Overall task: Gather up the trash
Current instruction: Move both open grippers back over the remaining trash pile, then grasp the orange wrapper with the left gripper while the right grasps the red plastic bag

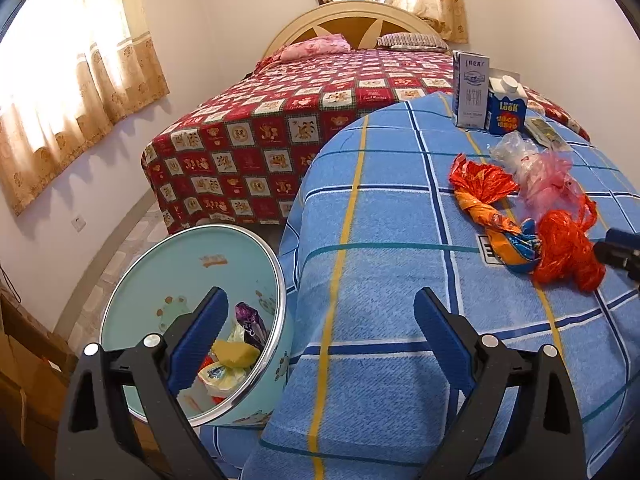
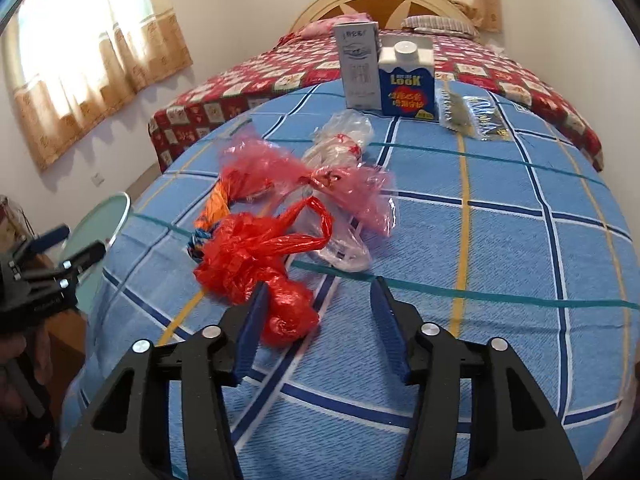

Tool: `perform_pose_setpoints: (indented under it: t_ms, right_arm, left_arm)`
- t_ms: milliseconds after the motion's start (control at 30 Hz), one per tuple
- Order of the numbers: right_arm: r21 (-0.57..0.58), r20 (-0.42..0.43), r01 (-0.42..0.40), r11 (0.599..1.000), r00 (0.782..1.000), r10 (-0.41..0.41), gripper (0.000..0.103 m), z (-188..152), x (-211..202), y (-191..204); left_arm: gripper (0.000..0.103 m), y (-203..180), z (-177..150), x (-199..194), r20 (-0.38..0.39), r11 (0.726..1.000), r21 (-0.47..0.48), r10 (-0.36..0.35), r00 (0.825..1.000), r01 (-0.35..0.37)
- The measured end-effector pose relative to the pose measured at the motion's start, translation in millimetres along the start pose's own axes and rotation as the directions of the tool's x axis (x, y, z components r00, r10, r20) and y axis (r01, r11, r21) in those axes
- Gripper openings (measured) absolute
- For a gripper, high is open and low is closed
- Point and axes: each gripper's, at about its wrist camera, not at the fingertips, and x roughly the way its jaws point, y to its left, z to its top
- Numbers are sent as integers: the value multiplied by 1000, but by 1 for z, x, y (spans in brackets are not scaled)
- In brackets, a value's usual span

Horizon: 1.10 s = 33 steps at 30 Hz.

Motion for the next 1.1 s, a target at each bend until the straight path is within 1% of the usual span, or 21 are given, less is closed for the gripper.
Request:
perform_pose_setpoints:
  t_ms: [67, 100, 167, 233, 267, 300, 333, 367, 400, 500, 633, 700, 767, 800, 833, 900, 1033, 1100]
  right_arm:
    - [26, 28, 17, 1000, 999, -18, 52, 1, -5, 1]
    - [33, 22, 17, 999, 1000, -18, 52, 1, -4, 2]
    - [17, -31, 6, 1000, 1000, -5, 52, -1, 7, 9]
    - [-1, -100, -22, 1000, 995, 22, 52, -9, 22, 17]
    - [-12, -98, -23, 1000, 995, 22, 51, -10, 23, 19]
    - [-29, -102, -39, 999, 994, 36, 40, -10, 22, 22]
    - [-24, -111, -71, 997, 992, 68, 34, -11, 23, 24]
    - [-27, -109, -77, 997, 991, 74, 26, -10, 22, 24]
    - [-42, -93, -89, 995, 992, 85, 23, -11, 18, 25]
    - [-41, -79, -104, 994, 992, 100, 18, -11, 12, 22]
    - [-29, -17, -105, 994, 994, 104, 17, -9, -15, 4]
    - [-16, 24, -85, 996, 996, 85, 17, -7, -33, -9]
    - [-11, 48, -60, 998, 997, 61, 17, -4, -42, -20]
    - [-3, 75, -20, 1000, 997, 20, 17, -3, -51, -33]
    - [4, 82, -5, 1000, 997, 5, 17, -3, -54, -39]
    - [40, 98, 49, 998, 994, -52, 17, -4, -60, -60]
    - [80, 104, 71, 994, 991, -80, 17, -6, -61, -81]
    - [75, 103, 74, 995, 991, -81, 17, -7, -58, -82]
  left_arm:
    - [93, 1, 1, 0, 3, 1000, -5, 3, 1000, -3]
    - [93, 1, 1, 1, 1, 1000, -8, 3, 1000, -3]
    - [93, 1, 1, 3, -4, 1000, -9, 0, 1000, 0]
    - [93, -2, 0, 4, -9, 1000, -5, -5, 1000, 5]
    - [93, -3, 0, 4, -10, 1000, -2, -10, 1000, 10]
    - [93, -4, 0, 3, -6, 1000, 1, -12, 1000, 12]
    - [93, -5, 0, 2, -4, 1000, 3, -14, 1000, 14]
    - [93, -5, 1, 1, -3, 1000, 5, -17, 1000, 17]
    - [93, -6, 1, 0, -1, 1000, 5, -20, 1000, 20]
    - [93, -10, 5, 0, 1, 1000, 2, -28, 1000, 28]
    - [93, -24, 12, 1, -4, 998, 4, -65, 998, 65]
    - [93, -35, 16, 1, -3, 997, 17, -81, 997, 81]
    - [93, -48, 20, 0, -2, 994, 28, -102, 995, 102]
    - [93, -56, 22, 1, -4, 993, 35, -114, 993, 114]
    - [93, -62, 23, 2, -7, 991, 39, -124, 992, 124]
    - [93, -77, 27, 5, -15, 989, 50, -140, 990, 140]
    - [93, -101, 34, 18, -46, 987, 59, -150, 988, 153]
    - [93, -109, 36, 29, -68, 986, 57, -151, 986, 155]
